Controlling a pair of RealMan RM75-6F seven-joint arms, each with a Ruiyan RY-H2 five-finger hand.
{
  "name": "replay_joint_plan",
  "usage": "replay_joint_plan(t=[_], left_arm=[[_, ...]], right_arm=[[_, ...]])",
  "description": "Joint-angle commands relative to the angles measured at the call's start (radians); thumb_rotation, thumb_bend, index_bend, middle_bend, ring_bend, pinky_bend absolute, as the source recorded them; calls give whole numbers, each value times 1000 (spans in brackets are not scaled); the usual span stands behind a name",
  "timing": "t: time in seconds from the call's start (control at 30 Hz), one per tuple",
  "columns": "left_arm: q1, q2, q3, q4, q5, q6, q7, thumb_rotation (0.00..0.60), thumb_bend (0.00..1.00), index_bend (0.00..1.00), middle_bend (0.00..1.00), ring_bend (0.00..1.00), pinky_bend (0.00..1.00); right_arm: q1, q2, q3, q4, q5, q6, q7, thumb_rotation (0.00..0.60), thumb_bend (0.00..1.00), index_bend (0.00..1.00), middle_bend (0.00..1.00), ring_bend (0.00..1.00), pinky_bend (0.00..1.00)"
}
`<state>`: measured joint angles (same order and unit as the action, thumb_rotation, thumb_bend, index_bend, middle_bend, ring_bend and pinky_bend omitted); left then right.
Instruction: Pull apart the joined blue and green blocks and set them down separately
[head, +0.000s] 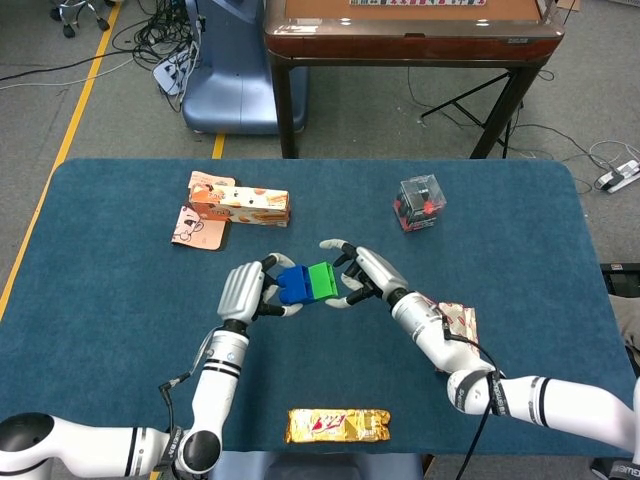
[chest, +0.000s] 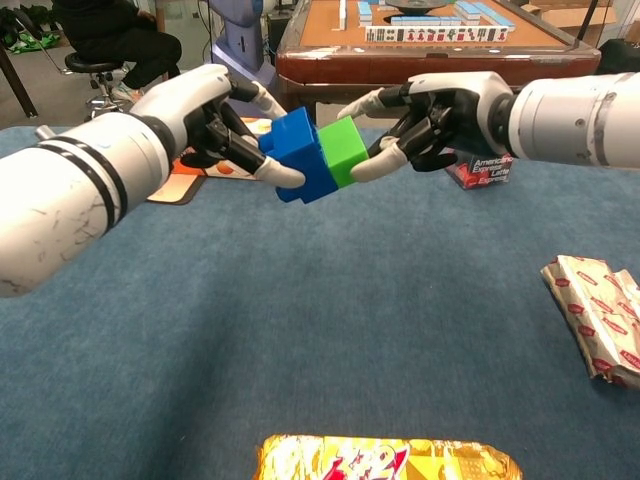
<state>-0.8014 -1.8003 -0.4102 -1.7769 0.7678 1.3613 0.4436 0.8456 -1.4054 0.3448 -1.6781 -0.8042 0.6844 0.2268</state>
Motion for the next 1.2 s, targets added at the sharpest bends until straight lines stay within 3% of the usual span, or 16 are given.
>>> replay_joint_plan(t=[0.03, 0.37, 0.67, 0.83, 1.2], left_arm=[[3, 1, 3, -2, 3, -2, -1, 600, 0, 696, 1000, 963, 1000], [14, 3, 12, -6, 14, -12, -4, 600, 0, 697, 1000, 963, 1000], [23, 5, 15, -1, 17, -19, -7, 600, 0, 698, 1000, 963, 1000], [29, 6, 18, 8, 17, -24, -12, 600, 0, 698, 1000, 963, 1000], [55, 10, 47, 48, 27, -28, -16, 600, 0, 699, 1000, 963, 1000]], right_arm=[[4, -6, -2, 6, 7, 0, 1, 600, 0, 304, 1000, 1000, 1000], [12, -32, -2, 24, 33, 1, 14, 600, 6, 492, 1000, 1000, 1000], [9, -39, 1, 32, 33, -10, 36, 600, 200, 660, 1000, 1000, 1000], [1, -31, 1, 29, 24, -17, 49, 600, 254, 689, 1000, 1000, 1000], [-50, 15, -11, -4, -41, 0, 76, 600, 261, 692, 1000, 1000, 1000]])
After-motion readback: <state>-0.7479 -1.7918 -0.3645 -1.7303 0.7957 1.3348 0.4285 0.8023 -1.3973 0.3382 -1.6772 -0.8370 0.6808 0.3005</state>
